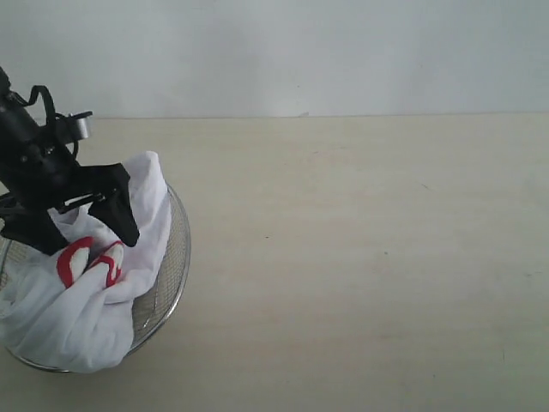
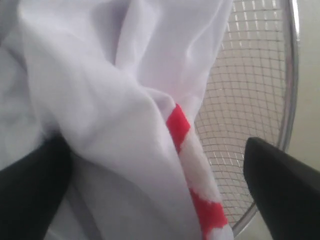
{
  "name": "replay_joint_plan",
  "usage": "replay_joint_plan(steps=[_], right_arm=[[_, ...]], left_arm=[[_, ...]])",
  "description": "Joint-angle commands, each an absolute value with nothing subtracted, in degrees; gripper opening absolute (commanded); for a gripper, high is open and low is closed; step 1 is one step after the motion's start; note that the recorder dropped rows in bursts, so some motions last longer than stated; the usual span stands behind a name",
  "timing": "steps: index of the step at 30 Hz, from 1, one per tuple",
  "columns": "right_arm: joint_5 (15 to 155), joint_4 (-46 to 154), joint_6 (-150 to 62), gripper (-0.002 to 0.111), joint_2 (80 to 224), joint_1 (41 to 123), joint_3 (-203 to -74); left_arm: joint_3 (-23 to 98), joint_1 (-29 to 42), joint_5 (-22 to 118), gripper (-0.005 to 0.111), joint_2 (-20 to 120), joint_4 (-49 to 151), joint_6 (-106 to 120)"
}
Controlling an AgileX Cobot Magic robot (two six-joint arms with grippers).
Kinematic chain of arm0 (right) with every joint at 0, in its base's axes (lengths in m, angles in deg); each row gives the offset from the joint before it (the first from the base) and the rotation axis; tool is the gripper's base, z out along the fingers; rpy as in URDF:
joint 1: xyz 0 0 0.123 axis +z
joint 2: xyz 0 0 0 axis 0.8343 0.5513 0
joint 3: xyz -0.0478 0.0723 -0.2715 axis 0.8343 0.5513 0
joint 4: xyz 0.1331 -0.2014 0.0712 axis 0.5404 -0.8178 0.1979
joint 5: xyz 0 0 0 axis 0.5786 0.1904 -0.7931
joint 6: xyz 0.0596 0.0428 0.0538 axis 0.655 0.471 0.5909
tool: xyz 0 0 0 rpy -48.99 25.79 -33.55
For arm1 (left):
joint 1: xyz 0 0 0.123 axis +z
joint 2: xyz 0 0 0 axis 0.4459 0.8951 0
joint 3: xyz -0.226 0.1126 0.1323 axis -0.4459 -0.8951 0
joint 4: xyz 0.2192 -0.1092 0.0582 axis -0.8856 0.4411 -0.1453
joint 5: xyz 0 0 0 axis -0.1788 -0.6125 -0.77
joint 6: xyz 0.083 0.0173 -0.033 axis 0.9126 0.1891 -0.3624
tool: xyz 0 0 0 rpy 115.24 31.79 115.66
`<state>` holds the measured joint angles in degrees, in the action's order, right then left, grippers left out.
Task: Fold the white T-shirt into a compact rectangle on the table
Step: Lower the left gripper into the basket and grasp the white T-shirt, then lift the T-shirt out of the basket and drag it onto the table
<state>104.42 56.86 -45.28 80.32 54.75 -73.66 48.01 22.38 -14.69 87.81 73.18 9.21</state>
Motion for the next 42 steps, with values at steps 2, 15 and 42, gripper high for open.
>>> replay_joint_plan(steps=[2, 15, 42], right_arm=[[104.2, 56.8, -45.2, 0.000, 80.1, 54.9, -73.7], [104.2, 56.8, -45.2, 0.000, 80.1, 54.9, -73.7], [104.2, 56.8, -45.2, 0.000, 80.1, 54.9, -73.7]], left_arm=[[48.4, 22.2, -13.2, 0.087, 92.9, 73.6, 7.7], [48.4, 22.2, -9.9, 0.004, 104.7, 68.9, 1.1], [64.8, 22.7, 9.2, 0.004, 97.4, 58.8, 4.8]])
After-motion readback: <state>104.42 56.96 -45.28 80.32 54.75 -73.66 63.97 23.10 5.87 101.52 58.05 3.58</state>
